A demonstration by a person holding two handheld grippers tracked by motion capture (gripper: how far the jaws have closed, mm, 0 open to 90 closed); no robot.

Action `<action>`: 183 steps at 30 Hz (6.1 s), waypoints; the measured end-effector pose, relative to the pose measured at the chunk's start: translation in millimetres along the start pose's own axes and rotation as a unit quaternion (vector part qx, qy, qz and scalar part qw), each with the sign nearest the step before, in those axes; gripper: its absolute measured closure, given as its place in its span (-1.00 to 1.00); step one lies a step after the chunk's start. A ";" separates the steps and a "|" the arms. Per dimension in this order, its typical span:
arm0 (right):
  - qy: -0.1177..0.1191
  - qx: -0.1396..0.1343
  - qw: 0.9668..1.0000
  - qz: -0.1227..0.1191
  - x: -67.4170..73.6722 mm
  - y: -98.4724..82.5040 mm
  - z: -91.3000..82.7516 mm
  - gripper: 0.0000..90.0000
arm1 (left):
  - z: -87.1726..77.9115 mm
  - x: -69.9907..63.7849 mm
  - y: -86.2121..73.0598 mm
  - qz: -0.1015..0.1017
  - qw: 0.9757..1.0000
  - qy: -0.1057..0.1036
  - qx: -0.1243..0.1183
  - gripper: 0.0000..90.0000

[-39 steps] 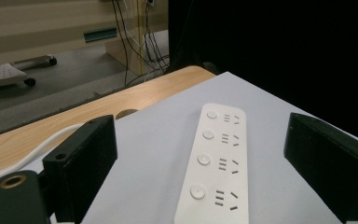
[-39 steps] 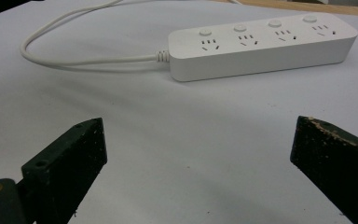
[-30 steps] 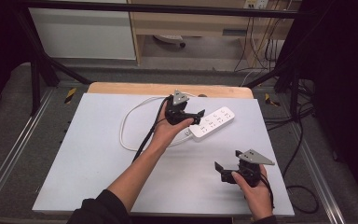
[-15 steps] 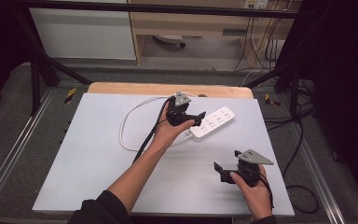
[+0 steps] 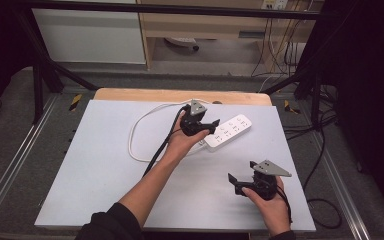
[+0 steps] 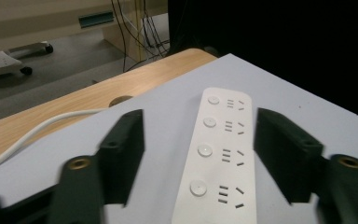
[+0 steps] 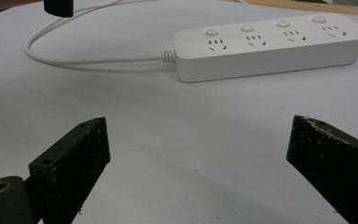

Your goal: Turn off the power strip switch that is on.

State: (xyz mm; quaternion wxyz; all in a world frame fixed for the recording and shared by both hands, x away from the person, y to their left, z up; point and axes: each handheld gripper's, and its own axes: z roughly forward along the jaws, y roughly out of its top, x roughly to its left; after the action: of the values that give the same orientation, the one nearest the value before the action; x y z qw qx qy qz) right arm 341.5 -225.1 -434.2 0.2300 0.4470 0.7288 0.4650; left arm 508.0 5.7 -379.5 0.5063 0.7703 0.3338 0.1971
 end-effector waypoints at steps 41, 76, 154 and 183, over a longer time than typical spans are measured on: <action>0.000 0.012 1.000 0.024 -5.7 -2.2 0.5 -0.82 | 79.7 -2.1 -17.3 0.002 0.996 -0.053 0.070 1.00; 0.002 0.011 1.000 0.025 -6.9 -1.2 -0.6 -0.82 | 90.5 -4.2 -19.2 0.018 0.994 -0.037 0.099 1.00; 0.000 0.022 1.000 0.021 -6.3 -1.7 2.4 -0.83 | 89.6 -12.1 -20.9 0.043 0.993 -0.002 0.107 1.00; 0.001 0.019 1.000 0.018 -6.6 -0.9 1.9 -0.83 | 58.5 -0.5 -14.1 0.005 0.997 -0.029 0.073 1.00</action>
State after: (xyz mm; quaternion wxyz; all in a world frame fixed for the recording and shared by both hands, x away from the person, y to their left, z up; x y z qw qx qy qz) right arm 345.9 -230.0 -436.4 0.2119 0.4637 0.7298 0.4554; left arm 540.8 -28.9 -416.3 0.4575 0.8120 0.3287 0.1528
